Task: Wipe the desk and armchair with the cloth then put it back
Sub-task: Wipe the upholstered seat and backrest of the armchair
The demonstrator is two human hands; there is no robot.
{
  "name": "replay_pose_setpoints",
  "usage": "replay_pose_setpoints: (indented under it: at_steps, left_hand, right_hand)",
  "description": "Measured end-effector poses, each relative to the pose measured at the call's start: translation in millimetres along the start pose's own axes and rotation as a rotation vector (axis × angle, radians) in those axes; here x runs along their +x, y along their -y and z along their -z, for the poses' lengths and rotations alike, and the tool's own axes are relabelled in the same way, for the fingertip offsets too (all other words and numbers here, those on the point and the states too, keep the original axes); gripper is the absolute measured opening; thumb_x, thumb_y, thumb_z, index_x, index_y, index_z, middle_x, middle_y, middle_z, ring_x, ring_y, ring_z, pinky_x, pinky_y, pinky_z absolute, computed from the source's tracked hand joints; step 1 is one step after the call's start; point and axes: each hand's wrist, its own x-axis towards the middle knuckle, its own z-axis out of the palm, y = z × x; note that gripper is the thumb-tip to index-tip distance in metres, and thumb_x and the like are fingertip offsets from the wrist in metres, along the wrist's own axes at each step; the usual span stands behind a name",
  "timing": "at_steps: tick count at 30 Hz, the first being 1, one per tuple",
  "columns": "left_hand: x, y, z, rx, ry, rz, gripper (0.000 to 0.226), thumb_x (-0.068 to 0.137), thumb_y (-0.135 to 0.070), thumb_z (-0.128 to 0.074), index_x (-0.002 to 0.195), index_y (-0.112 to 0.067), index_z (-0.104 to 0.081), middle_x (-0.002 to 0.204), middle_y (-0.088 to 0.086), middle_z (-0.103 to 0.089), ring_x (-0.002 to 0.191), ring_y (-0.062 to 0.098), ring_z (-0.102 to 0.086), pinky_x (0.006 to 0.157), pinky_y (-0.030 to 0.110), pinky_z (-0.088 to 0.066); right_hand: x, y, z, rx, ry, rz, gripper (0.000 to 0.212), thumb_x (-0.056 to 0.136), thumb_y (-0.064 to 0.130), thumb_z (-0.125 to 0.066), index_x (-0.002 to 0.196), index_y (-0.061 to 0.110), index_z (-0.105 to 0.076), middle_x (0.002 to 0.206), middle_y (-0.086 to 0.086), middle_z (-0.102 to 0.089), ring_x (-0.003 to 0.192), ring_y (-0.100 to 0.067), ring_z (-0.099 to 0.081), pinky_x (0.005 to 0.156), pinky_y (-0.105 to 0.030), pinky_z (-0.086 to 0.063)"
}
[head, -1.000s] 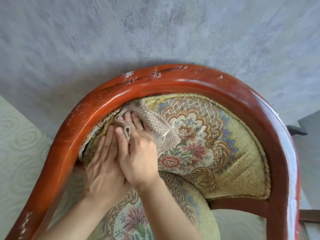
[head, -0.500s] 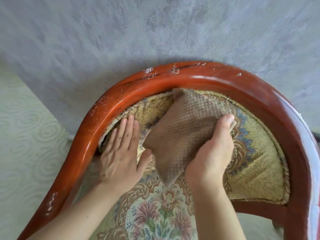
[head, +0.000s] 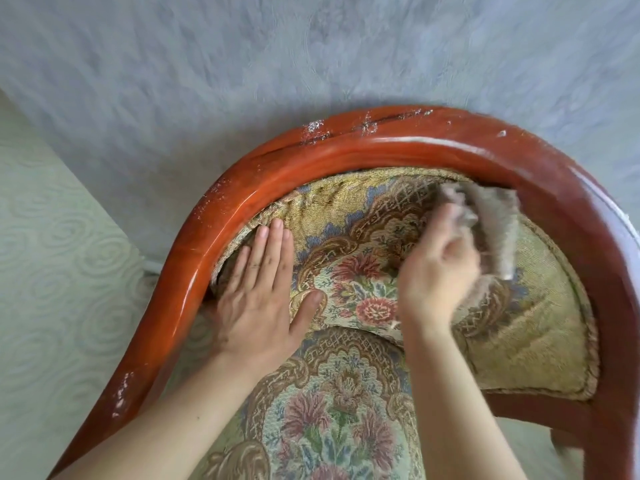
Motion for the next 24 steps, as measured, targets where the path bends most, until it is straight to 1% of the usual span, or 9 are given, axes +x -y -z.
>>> replay_pose_setpoints:
  at_steps: [2, 5, 8, 9, 13, 15, 19, 22, 24]
  left_hand:
    - [-0.7, 2.0, -0.3, 0.015, -0.005, -0.012, 0.082, 0.102, -0.061, -0.015, 0.157, -0.003, 0.004, 0.166, 0.014, 0.011, 0.154, 0.025, 0.006, 0.125, 0.046, -0.015]
    - [-1.4, 3.9, -0.3, 0.006, -0.024, -0.027, 0.082, 0.1, -0.061, -0.01, 0.158, -0.003, -0.002, 0.167, 0.015, 0.006, 0.155, 0.026, 0.002, 0.124, 0.046, -0.015]
    - [-4.6, 6.2, -0.6, 0.004, -0.024, -0.045, 0.079, 0.099, -0.057, -0.008, 0.158, -0.004, -0.003, 0.167, 0.014, 0.004, 0.155, 0.025, 0.001, 0.124, 0.046, -0.017]
    - [-7.0, 7.7, -0.8, 0.01, -0.021, -0.046, 0.079, 0.099, -0.056, -0.012, 0.158, -0.004, -0.002, 0.167, 0.014, 0.004, 0.155, 0.025, 0.001, 0.124, 0.046, -0.017]
    - [-25.3, 13.9, -1.1, 0.0, 0.003, -0.033, 0.079, 0.1, -0.056, -0.014, 0.158, -0.002, -0.008, 0.167, 0.015, -0.002, 0.155, 0.025, -0.003, 0.123, 0.045, -0.018]
    - [-35.9, 15.1, -1.2, -0.021, 0.012, -0.017, 0.08, 0.098, -0.055, -0.023, 0.157, -0.002, -0.012, 0.166, 0.015, -0.006, 0.155, 0.025, -0.006, 0.121, 0.044, -0.018]
    - [-47.2, 14.5, 2.6, -0.042, 0.026, 0.038, 0.088, 0.089, -0.052, -0.035, 0.157, -0.003, -0.011, 0.166, 0.013, -0.008, 0.154, 0.023, -0.009, 0.122, 0.036, -0.008]
    - [-50.6, 13.4, 6.0, -0.049, 0.049, 0.057, 0.085, 0.089, -0.048, -0.032, 0.158, -0.004, -0.012, 0.166, 0.013, -0.007, 0.154, 0.024, -0.009, 0.122, 0.036, -0.008]
    - [-51.9, 11.6, 8.4, -0.063, 0.05, 0.06, 0.076, 0.095, -0.047, -0.023, 0.158, -0.004, -0.01, 0.166, 0.013, -0.008, 0.154, 0.026, -0.009, 0.122, 0.038, -0.012]
  right_hand:
    - [-11.1, 0.0, -16.2, -0.179, 0.1, 0.149, 0.052, 0.104, 0.044, -0.032, 0.146, 0.017, -0.046, 0.149, -0.01, -0.049, 0.137, -0.026, -0.047, 0.115, -0.046, -0.036]
    - [-36.0, 7.1, -41.3, -0.236, 0.222, 0.356, 0.045, 0.105, 0.031, -0.037, 0.142, 0.01, -0.051, 0.149, -0.011, -0.048, 0.139, -0.026, -0.04, 0.118, -0.037, -0.028]
    - [-49.5, 7.7, -54.3, -0.195, 0.278, 0.383, 0.044, 0.104, 0.031, -0.04, 0.139, 0.009, -0.056, 0.148, -0.011, -0.05, 0.139, -0.016, -0.033, 0.114, -0.014, -0.015]
    - [-52.2, 8.6, -57.1, -0.196, 0.283, 0.393, 0.043, 0.104, 0.031, -0.04, 0.139, 0.01, -0.056, 0.148, -0.011, -0.05, 0.138, -0.014, -0.031, 0.113, -0.011, -0.013]
    - [-67.7, 8.1, -63.0, -0.281, 0.408, 0.514, 0.042, 0.105, 0.031, -0.043, 0.139, 0.01, -0.055, 0.15, -0.01, -0.047, 0.141, -0.025, -0.039, 0.118, -0.03, -0.019]
    - [-78.6, 5.7, -65.2, -0.296, 0.502, 0.547, 0.044, 0.105, 0.033, -0.041, 0.139, 0.009, -0.055, 0.15, -0.009, -0.047, 0.139, -0.025, -0.044, 0.118, -0.036, -0.028]
    - [-91.5, 4.8, -65.4, -0.234, 0.587, 0.543, 0.043, 0.105, 0.033, -0.04, 0.136, 0.009, -0.058, 0.146, -0.007, -0.053, 0.133, -0.019, -0.051, 0.108, -0.03, -0.036]
    - [-91.7, 6.1, -56.8, -0.185, 0.655, 0.604, 0.043, 0.105, 0.033, -0.039, 0.132, 0.008, -0.061, 0.14, -0.006, -0.059, 0.129, -0.015, -0.053, 0.106, -0.026, -0.038]
    - [-90.5, 7.5, -45.1, -0.105, 0.702, 0.558, 0.039, 0.106, 0.034, -0.041, 0.13, 0.013, -0.064, 0.134, -0.001, -0.064, 0.12, -0.011, -0.058, 0.1, -0.019, -0.042]
